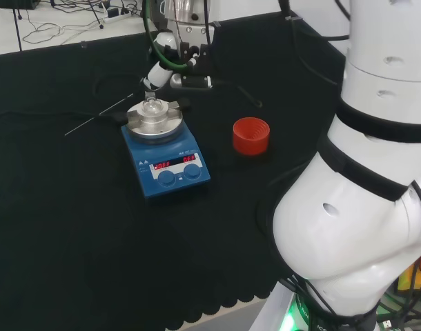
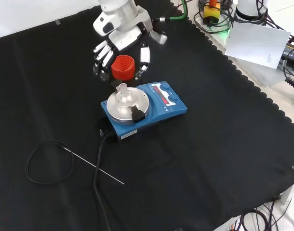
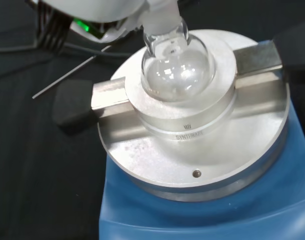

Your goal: Turn on the heater.

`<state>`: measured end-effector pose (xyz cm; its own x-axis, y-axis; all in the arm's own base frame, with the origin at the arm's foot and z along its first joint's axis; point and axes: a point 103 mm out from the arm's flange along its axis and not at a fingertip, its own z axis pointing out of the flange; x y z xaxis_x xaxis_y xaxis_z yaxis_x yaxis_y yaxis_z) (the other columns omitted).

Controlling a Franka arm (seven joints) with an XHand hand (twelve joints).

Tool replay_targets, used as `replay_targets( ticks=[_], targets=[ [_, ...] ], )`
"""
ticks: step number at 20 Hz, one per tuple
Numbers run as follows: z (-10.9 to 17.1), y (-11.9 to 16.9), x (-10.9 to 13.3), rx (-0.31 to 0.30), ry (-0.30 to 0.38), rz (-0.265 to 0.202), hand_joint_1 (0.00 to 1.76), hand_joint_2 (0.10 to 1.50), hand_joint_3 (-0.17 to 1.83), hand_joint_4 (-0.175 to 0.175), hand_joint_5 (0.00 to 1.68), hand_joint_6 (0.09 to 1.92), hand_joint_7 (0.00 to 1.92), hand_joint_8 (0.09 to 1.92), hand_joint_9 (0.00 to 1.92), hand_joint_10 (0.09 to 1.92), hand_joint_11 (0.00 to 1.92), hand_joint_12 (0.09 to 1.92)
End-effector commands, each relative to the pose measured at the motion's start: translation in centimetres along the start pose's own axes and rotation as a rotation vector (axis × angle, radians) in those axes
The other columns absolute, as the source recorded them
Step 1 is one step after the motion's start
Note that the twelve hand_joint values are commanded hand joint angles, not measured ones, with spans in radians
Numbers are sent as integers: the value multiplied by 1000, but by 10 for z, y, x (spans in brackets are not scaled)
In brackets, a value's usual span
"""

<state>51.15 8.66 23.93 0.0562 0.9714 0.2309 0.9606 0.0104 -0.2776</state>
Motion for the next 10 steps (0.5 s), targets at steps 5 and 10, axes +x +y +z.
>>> replay_targets(
  ticks=[5, 10],
  targets=[
    [-31, -74, 3, -84, 7, 13, 867, 597, 605, -6, 397, 410, 90, 677, 340, 719, 0, 1439],
    [-27, -112, 2, -90, -2, 27, 864, 606, 598, -6, 404, 382, 96, 678, 343, 720, 0, 1454]
  ],
)
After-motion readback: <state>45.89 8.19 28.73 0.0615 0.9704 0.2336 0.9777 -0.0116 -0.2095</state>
